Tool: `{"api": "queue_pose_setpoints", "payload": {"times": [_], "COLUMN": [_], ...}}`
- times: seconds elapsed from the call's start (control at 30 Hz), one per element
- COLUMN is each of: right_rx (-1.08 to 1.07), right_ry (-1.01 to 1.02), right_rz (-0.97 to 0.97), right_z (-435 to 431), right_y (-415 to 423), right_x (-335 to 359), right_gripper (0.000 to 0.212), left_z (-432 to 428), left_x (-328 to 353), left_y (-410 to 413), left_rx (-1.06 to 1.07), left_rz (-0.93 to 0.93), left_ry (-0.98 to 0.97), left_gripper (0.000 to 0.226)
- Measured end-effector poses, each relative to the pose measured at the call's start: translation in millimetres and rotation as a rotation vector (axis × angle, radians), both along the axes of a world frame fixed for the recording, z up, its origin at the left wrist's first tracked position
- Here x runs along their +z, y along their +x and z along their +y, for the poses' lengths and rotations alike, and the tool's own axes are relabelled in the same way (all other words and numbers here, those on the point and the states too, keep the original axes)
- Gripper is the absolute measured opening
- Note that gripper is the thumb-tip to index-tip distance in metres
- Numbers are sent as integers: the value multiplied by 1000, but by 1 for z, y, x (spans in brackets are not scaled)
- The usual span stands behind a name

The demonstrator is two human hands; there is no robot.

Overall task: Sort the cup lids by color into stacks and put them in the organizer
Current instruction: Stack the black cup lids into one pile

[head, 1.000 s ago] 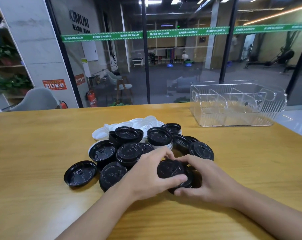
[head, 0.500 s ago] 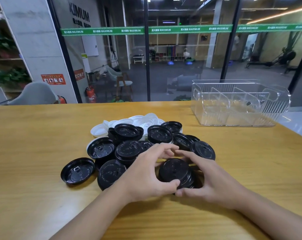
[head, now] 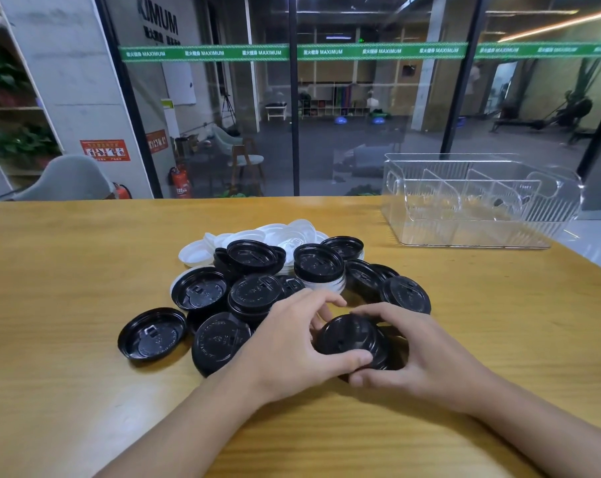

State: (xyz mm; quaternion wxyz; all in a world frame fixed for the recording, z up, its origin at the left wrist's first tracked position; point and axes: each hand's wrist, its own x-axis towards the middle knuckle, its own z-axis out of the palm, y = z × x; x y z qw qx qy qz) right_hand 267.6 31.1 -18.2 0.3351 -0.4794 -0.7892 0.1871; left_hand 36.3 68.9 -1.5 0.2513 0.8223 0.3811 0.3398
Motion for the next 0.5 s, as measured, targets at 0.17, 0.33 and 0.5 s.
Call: {"api": "queue_pose_setpoints", "payload": {"times": [0.17, 0.33, 0.5], "right_rx": [37, 18, 17], "right_ry": [-1, 1, 5], "right_rz": [15, -1, -2], "right_z": [0, 0, -1], "right_y": [1, 1, 1], "right_x": [2, 1, 0], "right_gripper": [95, 89, 86], "left_z": [-2, 1, 3], "left_x": [5, 4, 3], "left_y": [-3, -3, -4], "left_rx": [-101, -152, -167], "left_rz": [-88, -97, -53], "left_ry": [-157, -225, -218], "left_gripper": [63, 70, 73]}}
